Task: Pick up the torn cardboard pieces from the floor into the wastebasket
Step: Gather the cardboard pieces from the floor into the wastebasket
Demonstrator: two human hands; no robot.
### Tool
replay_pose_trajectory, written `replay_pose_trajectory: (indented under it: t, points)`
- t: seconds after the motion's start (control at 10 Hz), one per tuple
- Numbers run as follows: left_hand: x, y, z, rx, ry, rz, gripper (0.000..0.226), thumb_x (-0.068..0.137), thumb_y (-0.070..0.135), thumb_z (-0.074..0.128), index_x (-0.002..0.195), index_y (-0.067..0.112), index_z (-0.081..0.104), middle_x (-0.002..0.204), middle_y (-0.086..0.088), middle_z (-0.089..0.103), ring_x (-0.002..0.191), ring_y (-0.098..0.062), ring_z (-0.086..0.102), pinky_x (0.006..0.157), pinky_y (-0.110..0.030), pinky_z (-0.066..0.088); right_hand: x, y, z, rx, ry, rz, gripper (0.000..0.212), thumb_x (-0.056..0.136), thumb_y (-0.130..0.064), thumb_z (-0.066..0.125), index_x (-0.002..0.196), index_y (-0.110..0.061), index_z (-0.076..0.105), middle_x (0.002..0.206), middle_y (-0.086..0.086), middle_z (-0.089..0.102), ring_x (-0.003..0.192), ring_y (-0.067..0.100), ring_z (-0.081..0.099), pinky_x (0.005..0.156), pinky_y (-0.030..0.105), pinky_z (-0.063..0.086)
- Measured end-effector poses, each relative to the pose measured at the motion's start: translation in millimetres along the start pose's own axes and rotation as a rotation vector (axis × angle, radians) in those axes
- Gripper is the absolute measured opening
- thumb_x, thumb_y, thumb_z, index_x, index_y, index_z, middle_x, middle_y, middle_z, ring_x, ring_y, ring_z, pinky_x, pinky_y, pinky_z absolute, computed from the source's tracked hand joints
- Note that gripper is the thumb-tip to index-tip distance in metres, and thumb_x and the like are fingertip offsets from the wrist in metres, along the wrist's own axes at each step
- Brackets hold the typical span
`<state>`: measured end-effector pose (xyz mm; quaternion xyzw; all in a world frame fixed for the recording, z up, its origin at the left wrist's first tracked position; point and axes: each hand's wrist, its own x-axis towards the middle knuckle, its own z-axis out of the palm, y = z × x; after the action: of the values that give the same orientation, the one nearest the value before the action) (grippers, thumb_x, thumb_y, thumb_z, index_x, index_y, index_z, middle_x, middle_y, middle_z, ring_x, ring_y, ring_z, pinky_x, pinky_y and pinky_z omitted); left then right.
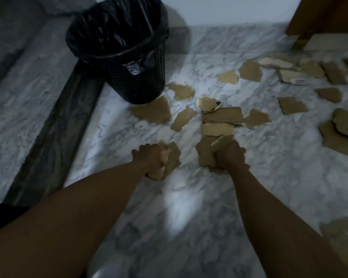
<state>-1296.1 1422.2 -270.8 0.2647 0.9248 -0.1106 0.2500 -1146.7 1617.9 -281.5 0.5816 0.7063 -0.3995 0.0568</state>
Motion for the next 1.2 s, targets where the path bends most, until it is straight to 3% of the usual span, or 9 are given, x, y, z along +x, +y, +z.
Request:
replay_pose_trajectory:
  t: [0.2,0.3,0.4,0.5,0.6,0.7,0.8,0.9,1.2]
  points:
    - [22,-1,-13,0.066,-0.043,0.272,0.059,0.089,0.037,0.060,0.138,0.016,0.034,0.137,-0.013,0.043,0.128,-0.034,0.037,0.107,-0.053,0.025,-21,17,-4,0.204,0.009,-0.074,0.073,0.075,-0.039,0.082,0.131,-0.002,0.053,0.121,0.017,0.065,0.112,0.037,0.064,0.095,0.045,0.053]
    - [36,0,-33,0.048,-0.147,0.353,0.076,0.092,0.041,0.059,0.152,0.019,0.019,0.145,-0.015,0.039,0.136,-0.035,0.034,0.110,-0.050,0.025,-43,14,-4,0.164,-0.049,-0.022,0.045,0.087,-0.026,0.076,0.123,-0.001,0.067,0.124,0.017,0.067,0.115,0.035,0.063,0.098,0.042,0.052]
    - [108,-8,-42,-0.034,-0.233,0.389,0.054,0.096,0.044,0.053,0.140,0.014,0.044,0.140,-0.012,0.051,0.126,-0.028,0.049,0.107,-0.041,0.040,-56,8,1,0.106,-0.106,-0.019,0.045,0.091,-0.023,0.074,0.128,0.000,0.064,0.128,0.022,0.065,0.119,0.036,0.061,0.102,0.046,0.049]
    - [143,-22,-57,-0.167,-0.249,0.362,0.083,0.071,0.078,0.060,0.127,0.018,0.052,0.133,-0.006,0.057,0.116,-0.022,0.056,0.102,-0.038,0.046,-63,-13,-3,0.091,-0.149,0.022,0.045,0.087,-0.029,0.077,0.124,-0.006,0.068,0.119,0.019,0.069,0.108,0.034,0.066,0.094,0.052,0.056]
    - [132,-44,-90,-0.220,-0.217,0.363,0.061,0.094,0.038,0.062,0.141,0.004,0.042,0.145,-0.015,0.046,0.131,-0.034,0.045,0.106,-0.038,0.036,-63,-53,-8,0.259,-0.162,0.068,0.036,0.085,-0.031,0.079,0.113,-0.011,0.070,0.110,0.016,0.071,0.098,0.030,0.069,0.085,0.056,0.059]
    - [147,-51,-80,-0.240,-0.193,0.328,0.065,0.091,0.033,0.068,0.145,0.007,0.041,0.148,-0.016,0.043,0.132,-0.035,0.045,0.105,-0.040,0.038,-52,-78,-6,0.311,-0.162,0.129,0.037,0.087,-0.026,0.078,0.115,-0.005,0.068,0.114,0.017,0.069,0.095,0.030,0.068,0.076,0.048,0.060]
    - [155,-49,-78,-0.178,-0.194,0.397,0.084,0.088,0.048,0.067,0.152,0.013,0.025,0.159,-0.014,0.022,0.137,-0.040,0.034,0.107,-0.042,0.036,-22,-79,0,-0.024,-0.136,0.143,0.056,0.084,-0.044,0.073,0.123,-0.004,0.066,0.127,0.018,0.065,0.113,0.035,0.063,0.101,0.052,0.051]
    - [165,-47,-82,-0.060,-0.117,0.422,0.095,0.083,0.058,0.066,0.155,0.027,0.014,0.163,-0.011,-0.004,0.143,-0.048,0.015,0.111,-0.049,0.032,48,-25,18,-0.422,-0.235,0.114,0.135,0.044,-0.100,0.038,0.150,-0.017,0.042,0.150,0.010,0.046,0.136,0.032,0.044,0.115,0.052,0.033]
    - [156,-53,-71,-0.165,-0.056,0.266,0.098,0.078,0.059,0.070,0.155,0.026,0.019,0.155,-0.008,0.015,0.134,-0.042,0.026,0.109,-0.052,0.031,1,-66,16,-0.458,-0.281,0.081,0.051,0.099,-0.026,0.061,0.142,0.000,0.049,0.145,0.019,0.051,0.134,0.035,0.049,0.113,0.043,0.040]
